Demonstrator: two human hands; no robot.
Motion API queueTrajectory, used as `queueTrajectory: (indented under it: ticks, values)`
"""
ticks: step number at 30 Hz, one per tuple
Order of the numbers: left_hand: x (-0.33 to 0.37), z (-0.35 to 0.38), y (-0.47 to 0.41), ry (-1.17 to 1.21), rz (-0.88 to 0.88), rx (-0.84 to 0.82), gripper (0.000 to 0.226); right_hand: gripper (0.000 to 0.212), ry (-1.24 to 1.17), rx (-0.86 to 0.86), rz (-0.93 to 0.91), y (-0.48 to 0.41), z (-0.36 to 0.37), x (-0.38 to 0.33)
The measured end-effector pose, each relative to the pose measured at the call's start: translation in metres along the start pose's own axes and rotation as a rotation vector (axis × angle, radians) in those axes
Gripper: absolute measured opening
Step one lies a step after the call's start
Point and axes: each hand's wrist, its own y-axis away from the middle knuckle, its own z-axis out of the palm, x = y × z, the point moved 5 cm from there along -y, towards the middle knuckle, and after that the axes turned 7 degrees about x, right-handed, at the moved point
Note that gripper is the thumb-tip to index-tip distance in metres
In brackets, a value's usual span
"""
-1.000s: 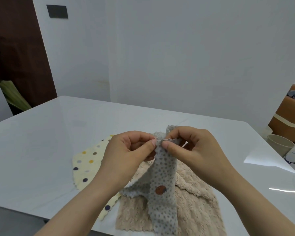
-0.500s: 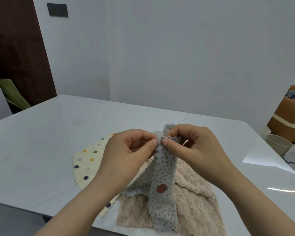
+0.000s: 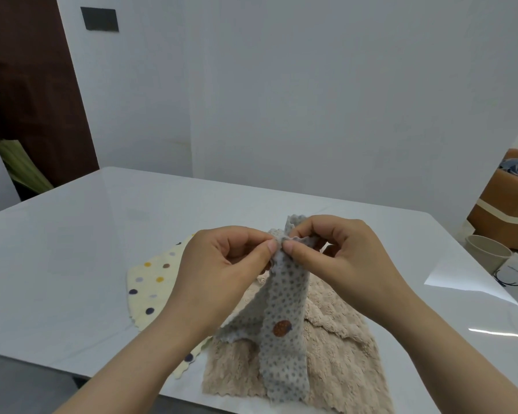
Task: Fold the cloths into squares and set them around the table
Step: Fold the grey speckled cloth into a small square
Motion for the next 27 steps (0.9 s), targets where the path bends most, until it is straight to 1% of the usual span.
queueTrajectory:
  ticks: [3,9,13,18,21,25,27]
  values:
    - [0.002,-0.003,-0.001,-0.015,0.013,0.048,0.012,0.011,0.028,0.001,-0.012,-0.001,-0.004,0.0]
    - [0.003,-0.016,-0.016,0.004,0.009,0.147,0.012,0.01,0.183,0.021,-0.029,-0.004,-0.027,0.006]
    - [0.004,-0.023,-0.023,-0.024,0.042,0.193,0.012,0.005,0.245,0.018,-0.032,-0.006,-0.038,0.008]
    - [0.005,-0.024,-0.026,-0.077,0.076,0.224,0.014,0.01,0.285,0.06,-0.107,-0.009,-0.043,-0.003]
    - [0.008,-0.024,-0.028,-0.056,0.084,0.238,0.014,0.008,0.276,0.08,-0.105,-0.014,-0.046,-0.006]
    - [0.015,-0.022,-0.032,-0.066,0.108,0.233,0.014,0.009,0.229,0.032,-0.034,-0.018,-0.047,-0.008]
    - [0.017,-0.023,-0.034,-0.076,0.117,0.247,0.014,0.007,0.193,0.038,-0.014,-0.019,-0.05,-0.01]
